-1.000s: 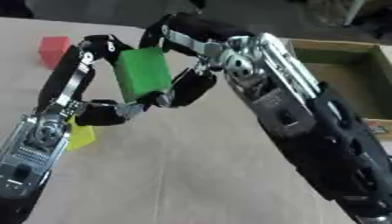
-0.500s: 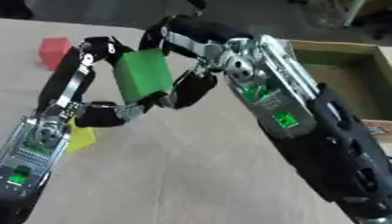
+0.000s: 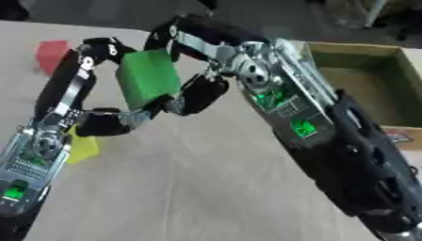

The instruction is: Pick up the objects with one hand, pass them to the other hand, and then place them into the box on the other side of the table.

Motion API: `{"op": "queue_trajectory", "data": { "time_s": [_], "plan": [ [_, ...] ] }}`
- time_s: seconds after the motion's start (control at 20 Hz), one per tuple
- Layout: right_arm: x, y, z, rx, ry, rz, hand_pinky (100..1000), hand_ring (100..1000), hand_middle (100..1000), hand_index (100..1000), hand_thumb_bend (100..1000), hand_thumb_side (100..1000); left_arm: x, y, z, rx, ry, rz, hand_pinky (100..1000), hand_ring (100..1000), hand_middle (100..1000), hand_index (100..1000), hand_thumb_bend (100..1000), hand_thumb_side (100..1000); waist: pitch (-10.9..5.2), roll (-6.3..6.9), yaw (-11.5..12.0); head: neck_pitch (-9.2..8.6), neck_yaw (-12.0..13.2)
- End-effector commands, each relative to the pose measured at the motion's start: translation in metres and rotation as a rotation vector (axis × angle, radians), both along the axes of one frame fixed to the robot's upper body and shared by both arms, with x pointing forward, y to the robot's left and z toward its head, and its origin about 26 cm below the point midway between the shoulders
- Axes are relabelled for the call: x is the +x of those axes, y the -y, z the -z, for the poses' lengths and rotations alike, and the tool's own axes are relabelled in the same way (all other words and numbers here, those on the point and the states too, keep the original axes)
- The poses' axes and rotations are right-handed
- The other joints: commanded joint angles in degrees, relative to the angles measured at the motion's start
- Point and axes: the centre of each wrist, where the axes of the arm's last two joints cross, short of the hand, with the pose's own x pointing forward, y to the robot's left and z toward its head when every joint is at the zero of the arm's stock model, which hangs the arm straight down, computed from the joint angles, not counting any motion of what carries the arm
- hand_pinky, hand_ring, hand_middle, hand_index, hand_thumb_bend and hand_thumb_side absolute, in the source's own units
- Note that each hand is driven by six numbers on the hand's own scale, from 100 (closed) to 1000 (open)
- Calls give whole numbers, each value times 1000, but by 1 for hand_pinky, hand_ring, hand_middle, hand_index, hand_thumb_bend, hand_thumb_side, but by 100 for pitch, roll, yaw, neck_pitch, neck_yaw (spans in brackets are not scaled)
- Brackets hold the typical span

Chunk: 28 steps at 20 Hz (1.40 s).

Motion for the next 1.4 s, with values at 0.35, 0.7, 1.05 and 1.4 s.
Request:
{"op": "queue_trajectory", "data": {
  "time_s": [0.35,0.7,1.05,1.4],
  "plan": [
    [-5,10,-12,31,37,18,840,713,542,583,305,100,2,-7,0,9,41,-104,687,737,721,852,573,260,-102,40,-5,72,-130],
    [-7,24,-19,100,48,59,841,712,539,586,308,100,5,-18,10,10,17,-167,692,744,733,864,581,296,-105,52,-18,120,-357],
    [-15,65,-42,286,120,192,843,712,542,597,100,100,7,-47,21,4,-29,-256,682,727,709,837,431,277,-136,80,-50,79,-526],
    [7,136,-43,359,170,529,843,714,542,599,327,100,-6,-91,12,-46,-29,-349,674,711,690,812,472,243,-134,116,-32,109,-609]
  ]
}}
